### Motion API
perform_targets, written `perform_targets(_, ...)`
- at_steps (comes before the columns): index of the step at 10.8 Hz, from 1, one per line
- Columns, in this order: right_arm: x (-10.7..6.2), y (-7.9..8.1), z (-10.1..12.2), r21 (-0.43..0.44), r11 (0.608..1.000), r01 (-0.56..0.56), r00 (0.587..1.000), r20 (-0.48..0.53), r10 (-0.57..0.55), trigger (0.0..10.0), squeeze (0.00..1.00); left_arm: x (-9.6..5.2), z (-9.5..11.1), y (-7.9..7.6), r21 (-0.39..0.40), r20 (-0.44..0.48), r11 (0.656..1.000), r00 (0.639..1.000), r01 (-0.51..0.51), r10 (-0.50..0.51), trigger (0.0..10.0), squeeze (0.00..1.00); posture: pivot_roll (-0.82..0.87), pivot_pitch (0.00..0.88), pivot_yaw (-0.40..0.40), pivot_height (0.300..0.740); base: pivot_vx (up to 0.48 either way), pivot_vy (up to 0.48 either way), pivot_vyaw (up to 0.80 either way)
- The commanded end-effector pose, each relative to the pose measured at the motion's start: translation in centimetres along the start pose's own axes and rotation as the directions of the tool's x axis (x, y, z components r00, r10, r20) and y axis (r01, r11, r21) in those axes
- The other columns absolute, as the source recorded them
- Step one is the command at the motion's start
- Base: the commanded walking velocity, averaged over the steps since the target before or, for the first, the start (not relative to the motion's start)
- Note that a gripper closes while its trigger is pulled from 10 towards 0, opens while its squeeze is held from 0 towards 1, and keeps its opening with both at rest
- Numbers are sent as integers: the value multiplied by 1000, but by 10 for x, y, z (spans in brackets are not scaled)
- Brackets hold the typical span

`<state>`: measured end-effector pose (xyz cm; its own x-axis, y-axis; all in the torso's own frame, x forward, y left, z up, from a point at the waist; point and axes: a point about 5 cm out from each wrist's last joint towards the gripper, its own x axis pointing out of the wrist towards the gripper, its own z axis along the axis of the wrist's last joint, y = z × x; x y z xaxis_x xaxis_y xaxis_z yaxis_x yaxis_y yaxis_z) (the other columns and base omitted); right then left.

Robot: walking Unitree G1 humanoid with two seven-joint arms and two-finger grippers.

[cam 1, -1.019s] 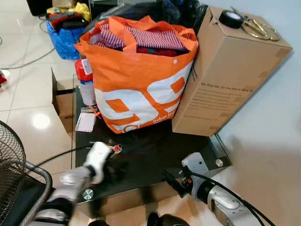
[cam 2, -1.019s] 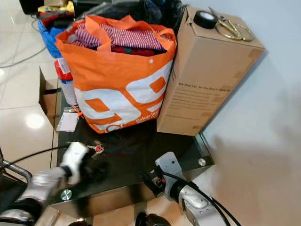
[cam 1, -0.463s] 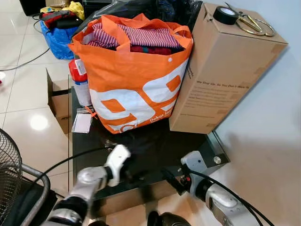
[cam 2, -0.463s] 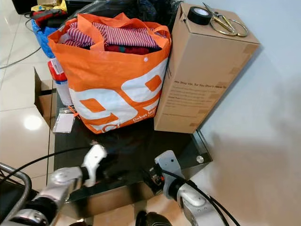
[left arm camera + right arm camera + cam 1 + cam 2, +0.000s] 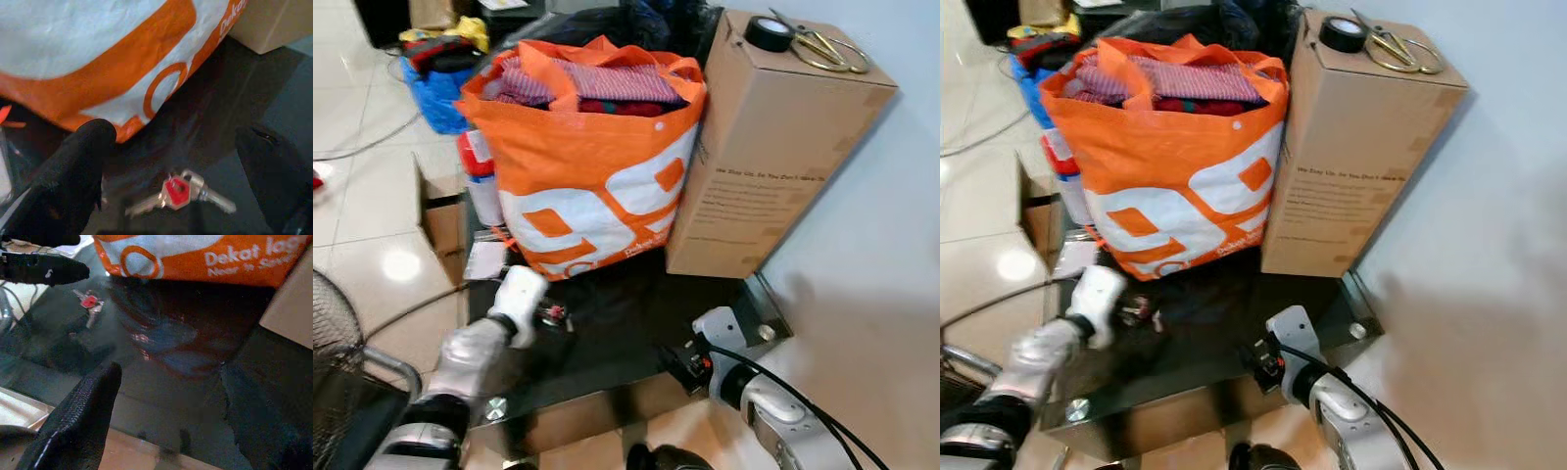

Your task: Hang keys on a hook

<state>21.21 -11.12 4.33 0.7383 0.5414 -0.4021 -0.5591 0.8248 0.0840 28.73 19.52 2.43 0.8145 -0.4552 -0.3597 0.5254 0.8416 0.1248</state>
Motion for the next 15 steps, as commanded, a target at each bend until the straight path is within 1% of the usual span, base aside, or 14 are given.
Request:
perform_targets(1, -2, 0, -1, -6, 1000, 6, 1000, 1, -6, 10000, 0, -2, -12, -10, -7, -49, 999, 998, 38, -38, 10000, 0, -86, 52, -107, 740, 0, 0, 0)
perform_targets(2, -4, 1, -2, -4, 1000, 3, 1000, -4, -3, 10000, 0, -7, -25, -11, -12, -118, 999, 992, 48, -49, 10000, 0, -93, 57, -110, 740, 0, 0, 0)
perform_targets(3, -5, 1, -3, -4, 1000, 3, 1000, -7, -3, 10000, 0, -9, -32, -12, -19, -161, 998, 985, 57, -59, 10000, 0, -101, 64, -112, 740, 0, 0, 0)
perform_targets(5, -12, 2, -5, -2, 1000, 7, 1000, -15, -7, 10000, 0, -9, -39, -13, -42, -215, 998, 975, 55, -62, 10000, 0, -117, 78, -118, 740, 0, 0, 0)
perform_targets(7, -15, 3, -6, 0, 1000, 9, 1000, -20, -9, 10000, 0, -9, -43, -17, -33, -247, 997, 966, 75, -81, 10000, 0, -124, 89, -121, 740, 0, 0, 0)
perform_targets(9, -14, 5, -8, 2, 1000, 7, 1000, -25, -7, 10000, 0, -4, -39, -31, -56, -205, 983, 961, 176, -184, 10000, 0, -120, 79, -118, 740, 0, 0, 0)
perform_targets(10, -11, 4, -7, 3, 1000, 12, 1000, -20, -12, 10000, 0, -2, -31, -34, -90, -141, 970, 961, 226, -237, 10000, 0, -116, 56, -103, 740, 0, 0, 0)
perform_targets(11, -9, 0, -3, -1, 1000, 21, 1000, -6, -21, 10000, 0, -4, -11, -21, -93, -39, 963, 965, 254, -259, 10000, 0, -110, 36, -91, 740, 0, 0, 0)
perform_targets(12, -7, -2, -2, -2, 1000, 25, 1000, -1, -25, 10000, 0, -9, 1, -10, -76, -4, 957, 959, 281, -282, 10000, 0, -103, 27, -84, 740, 0, 0, 0)
perform_targets(13, -6, -4, -2, -5, 1000, 27, 1000, 2, -27, 10000, 0, -14, 18, 10, -51, 16, 954, 956, 295, -294, 10000, 0, -97, 25, -82, 740, 0, 0, 0)
perform_targets(14, -6, -4, -2, -5, 1000, 27, 1000, 2, -27, 10000, 0, -16, 23, 19, -41, 10, 957, 958, 287, -287, 10000, 0, -92, 23, -83, 740, 0, 0, 0)
perform_targets(15, -5, -4, -3, -6, 1000, 24, 1000, 1, -24, 10000, 0, -16, 28, 34, -38, -37, 967, 967, 251, -252, 10000, 0, -86, 25, -87, 740, 0, 0, 0)
